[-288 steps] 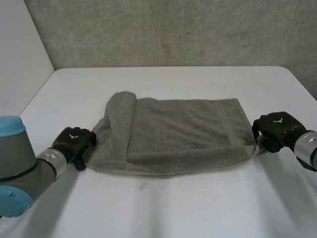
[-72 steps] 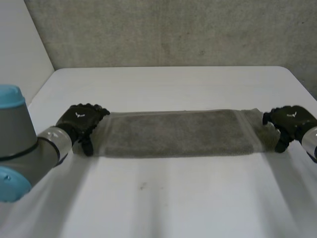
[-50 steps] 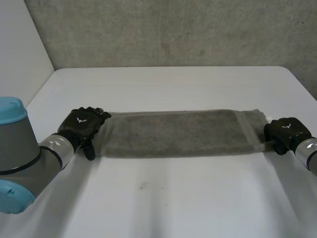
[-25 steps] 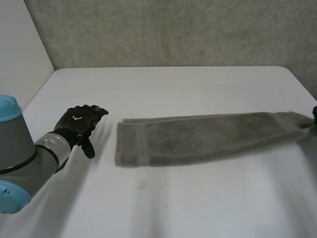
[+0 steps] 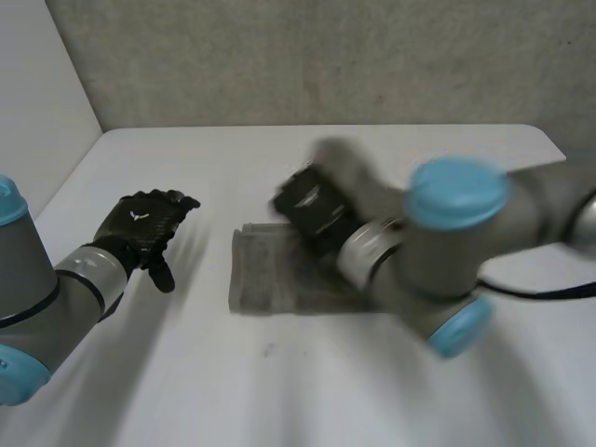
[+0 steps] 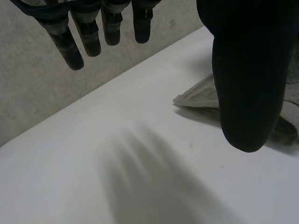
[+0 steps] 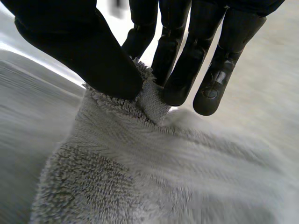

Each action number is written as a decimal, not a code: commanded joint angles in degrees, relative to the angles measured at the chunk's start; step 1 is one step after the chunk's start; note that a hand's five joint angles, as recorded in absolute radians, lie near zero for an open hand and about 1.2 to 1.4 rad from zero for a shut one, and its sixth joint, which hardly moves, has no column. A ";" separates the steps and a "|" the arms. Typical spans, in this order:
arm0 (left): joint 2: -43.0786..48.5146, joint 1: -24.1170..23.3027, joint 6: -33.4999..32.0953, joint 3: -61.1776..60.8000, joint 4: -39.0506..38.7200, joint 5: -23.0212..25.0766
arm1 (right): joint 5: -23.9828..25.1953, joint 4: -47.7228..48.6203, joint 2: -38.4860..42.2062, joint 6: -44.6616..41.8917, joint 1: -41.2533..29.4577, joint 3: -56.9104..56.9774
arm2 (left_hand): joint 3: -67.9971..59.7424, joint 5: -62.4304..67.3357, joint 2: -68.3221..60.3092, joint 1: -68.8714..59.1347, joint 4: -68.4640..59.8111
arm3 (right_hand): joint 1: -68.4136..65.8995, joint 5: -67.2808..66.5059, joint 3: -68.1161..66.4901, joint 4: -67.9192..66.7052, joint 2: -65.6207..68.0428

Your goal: Fold the towel.

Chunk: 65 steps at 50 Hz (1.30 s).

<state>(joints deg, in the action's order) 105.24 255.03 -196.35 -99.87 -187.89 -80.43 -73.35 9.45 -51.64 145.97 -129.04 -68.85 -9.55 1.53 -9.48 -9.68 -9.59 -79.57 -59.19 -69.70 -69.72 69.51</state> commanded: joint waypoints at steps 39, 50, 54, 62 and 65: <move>-0.38 -2.25 0.00 -0.23 -0.37 0.01 | -0.47 3.63 -10.84 11.09 22.70 -24.05 | -0.45 -1.53 -0.52 -0.32 -0.41 | -0.43 -10.81 -10.30 -10.28 10.49; -1.44 -2.25 0.00 0.03 -0.37 -0.08 | -0.48 1.46 -5.69 11.89 5.85 -6.33 | -0.45 -1.53 -0.52 -0.32 -0.41 | -0.43 -10.81 -10.30 -10.28 10.49; -1.70 -2.16 0.00 -0.06 -0.37 -0.17 | 0.23 -2.51 -1.36 10.21 1.60 -0.76 | -0.45 -1.53 -0.52 -0.32 -0.41 | -0.43 -10.81 -10.30 -10.28 10.49; -2.93 -1.81 1.05 0.56 -0.28 -0.25 | 3.83 -11.73 6.73 -1.73 -5.25 4.96 | -0.45 -1.53 -0.52 -0.32 -0.41 | -0.43 -10.81 -10.30 -10.28 10.49; -3.20 -1.81 3.85 2.04 -0.28 -0.17 | 4.27 -10.35 2.79 1.14 -4.55 2.86 | -0.45 -1.53 -0.52 -0.32 -0.41 | 57.25 46.86 47.38 47.40 -47.18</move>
<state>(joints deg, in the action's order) 102.65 253.14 -195.59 -99.45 -188.18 -80.68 -69.91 -0.18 -45.66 147.56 -133.74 -64.26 -9.55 1.52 -9.45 -9.68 -9.60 -79.12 -59.22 -69.65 -69.70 69.20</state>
